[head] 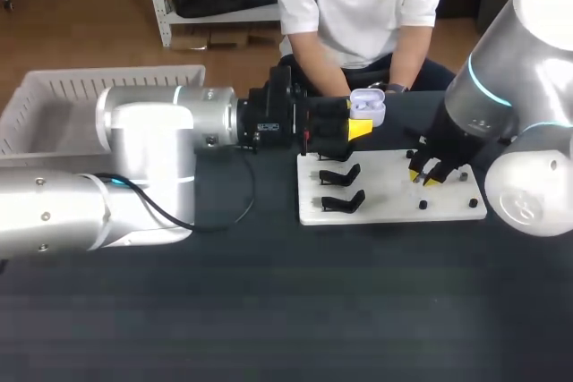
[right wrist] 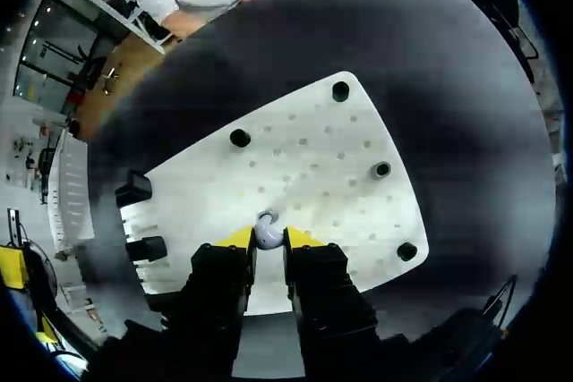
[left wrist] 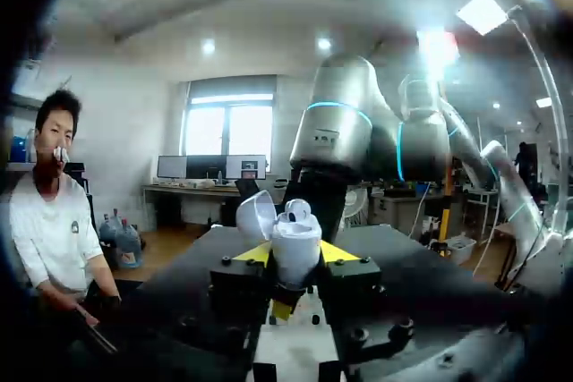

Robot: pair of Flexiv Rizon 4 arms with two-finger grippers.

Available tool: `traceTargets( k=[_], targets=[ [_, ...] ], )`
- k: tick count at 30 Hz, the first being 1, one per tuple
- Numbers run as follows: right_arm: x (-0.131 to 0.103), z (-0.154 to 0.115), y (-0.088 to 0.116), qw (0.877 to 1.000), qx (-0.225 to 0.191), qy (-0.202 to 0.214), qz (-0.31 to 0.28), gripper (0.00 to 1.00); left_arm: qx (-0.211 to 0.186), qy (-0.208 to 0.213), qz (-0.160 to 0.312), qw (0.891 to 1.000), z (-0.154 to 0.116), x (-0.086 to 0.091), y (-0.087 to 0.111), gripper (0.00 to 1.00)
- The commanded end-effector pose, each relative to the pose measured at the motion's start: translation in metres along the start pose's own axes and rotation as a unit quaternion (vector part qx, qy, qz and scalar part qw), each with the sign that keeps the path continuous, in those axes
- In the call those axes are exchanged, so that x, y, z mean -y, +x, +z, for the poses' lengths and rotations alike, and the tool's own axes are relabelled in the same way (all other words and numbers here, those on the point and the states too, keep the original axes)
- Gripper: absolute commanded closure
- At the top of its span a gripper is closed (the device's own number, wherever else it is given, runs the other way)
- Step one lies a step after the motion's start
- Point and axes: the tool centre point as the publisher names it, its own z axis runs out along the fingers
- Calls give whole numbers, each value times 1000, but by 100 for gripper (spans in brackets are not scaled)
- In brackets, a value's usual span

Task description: Pick up each earbud case from the left stands, insert the matching earbuds, close the lid, and place the case in the box.

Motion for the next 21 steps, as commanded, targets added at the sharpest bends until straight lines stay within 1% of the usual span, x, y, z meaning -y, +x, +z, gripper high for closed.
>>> traceTargets(
  k=[1, 6, 13, 16, 17, 19, 21],
  targets=[
    [-1, 1, -1, 1000, 0, 3, 1, 100, 1, -4, 2, 1000, 1, 2, 0, 100],
    [-2, -4, -1, 1000, 1, 7, -5, 100, 1, -4, 2, 1000, 1, 2, 0, 100],
    [-1, -31, 2, 1000, 6, 14, -19, 100, 1, -4, 2, 1000, 1, 2, 0, 100],
    [0, -44, 8, 999, 2, 24, -40, 100, 1, -4, 2, 1000, 1, 2, 0, 100],
    [0, -49, 10, 999, -2, 18, -45, 100, 1, -4, 2, 1000, 1, 2, 0, 100],
    [2, -59, 16, 997, -8, 19, -75, 100, 1, -4, 2, 1000, 1, 2, 0, 100],
    [3, -69, 23, 994, -10, 11, -106, 100, 1, -4, 2, 1000, 1, 2, 0, 100]
  ],
)
